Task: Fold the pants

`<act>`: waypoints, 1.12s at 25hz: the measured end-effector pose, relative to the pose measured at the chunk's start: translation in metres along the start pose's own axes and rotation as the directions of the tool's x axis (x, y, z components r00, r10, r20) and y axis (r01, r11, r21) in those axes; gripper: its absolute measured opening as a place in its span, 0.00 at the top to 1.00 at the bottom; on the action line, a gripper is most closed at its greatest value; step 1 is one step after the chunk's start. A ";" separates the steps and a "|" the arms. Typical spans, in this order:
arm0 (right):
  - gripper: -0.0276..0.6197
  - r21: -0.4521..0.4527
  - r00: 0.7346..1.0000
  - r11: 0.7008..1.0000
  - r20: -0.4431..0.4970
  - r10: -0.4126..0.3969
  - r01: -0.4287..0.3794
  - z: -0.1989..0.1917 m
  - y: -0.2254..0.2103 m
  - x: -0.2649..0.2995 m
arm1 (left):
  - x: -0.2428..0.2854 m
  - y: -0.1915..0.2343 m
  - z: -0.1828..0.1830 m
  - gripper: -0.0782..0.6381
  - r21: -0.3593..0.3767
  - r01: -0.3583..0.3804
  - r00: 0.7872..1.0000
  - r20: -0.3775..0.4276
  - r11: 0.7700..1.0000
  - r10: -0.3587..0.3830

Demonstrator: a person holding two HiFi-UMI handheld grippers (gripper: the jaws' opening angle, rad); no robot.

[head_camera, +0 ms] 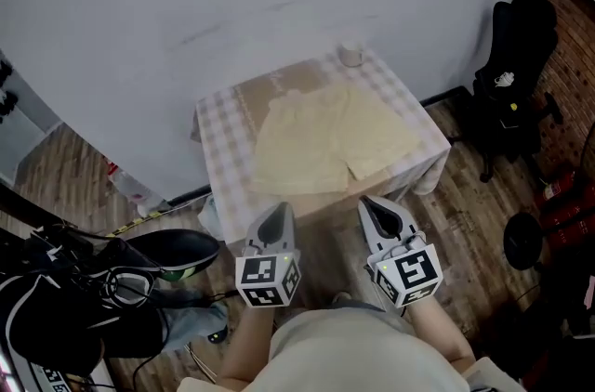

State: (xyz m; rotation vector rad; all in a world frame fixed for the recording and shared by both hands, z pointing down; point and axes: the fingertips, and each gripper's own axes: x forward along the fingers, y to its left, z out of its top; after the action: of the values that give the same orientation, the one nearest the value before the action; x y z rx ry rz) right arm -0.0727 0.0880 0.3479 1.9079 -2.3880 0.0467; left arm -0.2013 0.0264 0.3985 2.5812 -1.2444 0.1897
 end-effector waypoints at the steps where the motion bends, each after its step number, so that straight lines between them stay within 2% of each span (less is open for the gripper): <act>1: 0.96 0.002 1.000 1.000 -0.001 0.011 -0.011 -0.001 -0.003 0.002 | 0.003 0.000 -0.001 0.88 -0.004 -0.012 1.000 -0.002 1.000 0.012; 7: 0.96 0.033 0.997 0.997 -0.027 0.074 -0.073 -0.010 -0.012 0.021 | 0.015 0.013 -0.008 0.88 -0.013 -0.089 0.995 -0.035 0.996 0.089; 15: 0.96 0.039 0.990 0.991 -0.042 0.131 -0.130 -0.037 -0.008 0.037 | 0.026 0.043 -0.038 0.88 -0.027 -0.176 0.983 -0.052 0.984 0.174; 22: 0.96 0.051 0.983 0.987 -0.093 0.159 -0.155 -0.036 -0.010 0.089 | 0.060 0.095 -0.043 0.88 -0.048 -0.216 0.973 -0.097 0.975 0.210; 28: 0.96 0.053 0.975 0.980 -0.102 0.196 -0.191 -0.036 -0.007 0.132 | 0.085 0.135 -0.066 0.88 -0.054 -0.243 0.959 -0.166 0.968 0.232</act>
State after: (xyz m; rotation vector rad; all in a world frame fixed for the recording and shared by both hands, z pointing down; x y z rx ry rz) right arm -0.0929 -0.0395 0.3947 1.6366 -2.5100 0.2093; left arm -0.2543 -0.0981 0.5058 2.2992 -1.4687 0.3817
